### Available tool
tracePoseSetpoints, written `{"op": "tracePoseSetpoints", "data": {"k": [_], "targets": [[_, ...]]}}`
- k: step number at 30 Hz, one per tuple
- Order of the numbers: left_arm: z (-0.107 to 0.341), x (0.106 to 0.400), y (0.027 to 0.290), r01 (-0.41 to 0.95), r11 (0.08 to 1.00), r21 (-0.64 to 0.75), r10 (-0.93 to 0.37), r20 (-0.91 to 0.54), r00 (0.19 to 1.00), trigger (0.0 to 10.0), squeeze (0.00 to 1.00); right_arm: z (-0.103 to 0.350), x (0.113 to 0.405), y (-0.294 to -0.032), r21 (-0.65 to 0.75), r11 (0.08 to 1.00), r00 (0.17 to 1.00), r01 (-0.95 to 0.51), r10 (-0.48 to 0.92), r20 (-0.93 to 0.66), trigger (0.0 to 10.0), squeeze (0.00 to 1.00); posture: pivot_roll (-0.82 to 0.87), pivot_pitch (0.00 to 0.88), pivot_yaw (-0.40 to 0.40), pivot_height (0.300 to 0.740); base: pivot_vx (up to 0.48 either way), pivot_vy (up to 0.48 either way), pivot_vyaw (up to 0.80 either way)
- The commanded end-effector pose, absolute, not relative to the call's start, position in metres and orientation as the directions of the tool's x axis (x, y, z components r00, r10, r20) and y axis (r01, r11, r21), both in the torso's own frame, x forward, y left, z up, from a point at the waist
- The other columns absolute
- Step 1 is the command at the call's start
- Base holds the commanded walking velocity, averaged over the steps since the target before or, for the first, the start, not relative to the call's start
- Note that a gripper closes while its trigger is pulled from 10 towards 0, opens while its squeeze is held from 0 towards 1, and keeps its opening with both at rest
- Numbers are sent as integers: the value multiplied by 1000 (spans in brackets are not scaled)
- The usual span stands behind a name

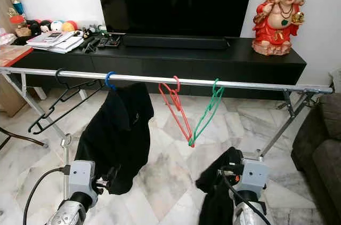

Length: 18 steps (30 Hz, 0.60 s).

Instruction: Hang hanger

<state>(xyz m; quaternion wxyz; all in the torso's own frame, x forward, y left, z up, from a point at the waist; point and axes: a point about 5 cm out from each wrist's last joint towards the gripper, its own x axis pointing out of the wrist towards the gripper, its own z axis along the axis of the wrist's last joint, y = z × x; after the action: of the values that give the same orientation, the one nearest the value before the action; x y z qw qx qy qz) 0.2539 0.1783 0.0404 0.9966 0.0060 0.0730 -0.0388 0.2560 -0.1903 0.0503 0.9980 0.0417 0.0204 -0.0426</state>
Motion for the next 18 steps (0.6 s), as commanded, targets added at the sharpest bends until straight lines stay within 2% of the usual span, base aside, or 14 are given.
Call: {"op": "tracePoseSetpoints", "data": {"k": [1,9,18], "targets": [[45,254,179,70,998,-1,-70,-130,989,10000,0,55,260,-192,72,994,996,86,-85,-17,10000,0,41,0,8,740,0,0,0],[45,253,180,71,997,1,-70,-132,989,10000,0,53,258,-190,70,994,996,83,-82,-22,10000,0,40,0,11,740,0,0,0],[47,254,182,63,998,3,-62,-128,990,10000,0,55,260,-189,71,994,996,87,-86,-18,10000,0,47,1,12,740,0,-346,0]]}}
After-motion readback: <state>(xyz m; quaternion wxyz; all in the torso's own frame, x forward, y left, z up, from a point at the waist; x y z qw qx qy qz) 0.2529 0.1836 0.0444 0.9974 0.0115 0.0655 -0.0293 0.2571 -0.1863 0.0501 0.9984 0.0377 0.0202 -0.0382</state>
